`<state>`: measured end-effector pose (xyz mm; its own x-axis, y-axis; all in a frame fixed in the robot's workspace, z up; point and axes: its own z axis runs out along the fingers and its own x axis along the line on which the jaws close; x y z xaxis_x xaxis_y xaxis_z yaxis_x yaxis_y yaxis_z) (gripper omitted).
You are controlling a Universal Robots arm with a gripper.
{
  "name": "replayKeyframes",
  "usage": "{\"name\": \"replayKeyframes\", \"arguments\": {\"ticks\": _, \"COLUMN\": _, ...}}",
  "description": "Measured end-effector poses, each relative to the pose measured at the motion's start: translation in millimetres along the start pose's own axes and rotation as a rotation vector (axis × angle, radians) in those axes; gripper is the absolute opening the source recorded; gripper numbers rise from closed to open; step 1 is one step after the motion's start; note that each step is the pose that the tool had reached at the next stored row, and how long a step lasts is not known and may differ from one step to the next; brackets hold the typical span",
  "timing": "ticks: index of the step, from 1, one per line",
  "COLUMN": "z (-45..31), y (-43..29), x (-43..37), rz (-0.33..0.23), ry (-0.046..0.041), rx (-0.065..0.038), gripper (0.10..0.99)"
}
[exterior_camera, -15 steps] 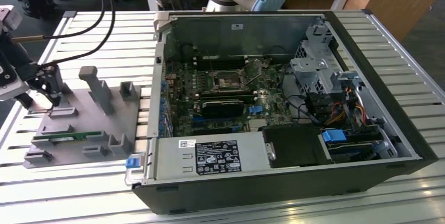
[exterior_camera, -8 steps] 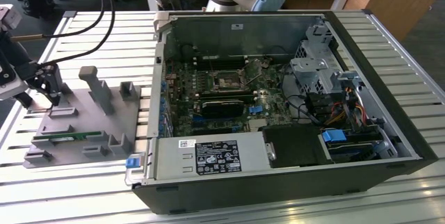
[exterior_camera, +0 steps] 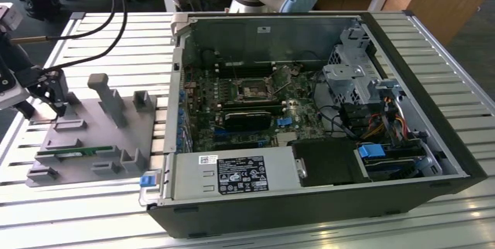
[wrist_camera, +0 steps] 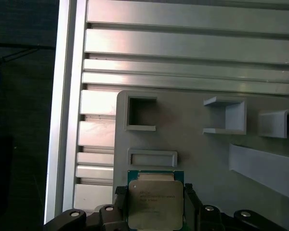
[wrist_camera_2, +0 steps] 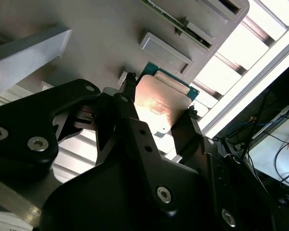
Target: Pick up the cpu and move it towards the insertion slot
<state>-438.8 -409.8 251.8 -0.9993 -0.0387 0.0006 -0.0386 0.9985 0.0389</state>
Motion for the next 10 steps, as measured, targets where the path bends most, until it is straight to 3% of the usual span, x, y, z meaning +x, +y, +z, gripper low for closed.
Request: {"name": "replayKeyframes", "arguments": {"ticks": 10, "z": -4.2, "y": 0.2, "x": 0.0, "rz": 0.000, "ry": 0.0000, "rx": 0.000, "gripper": 0.541}}
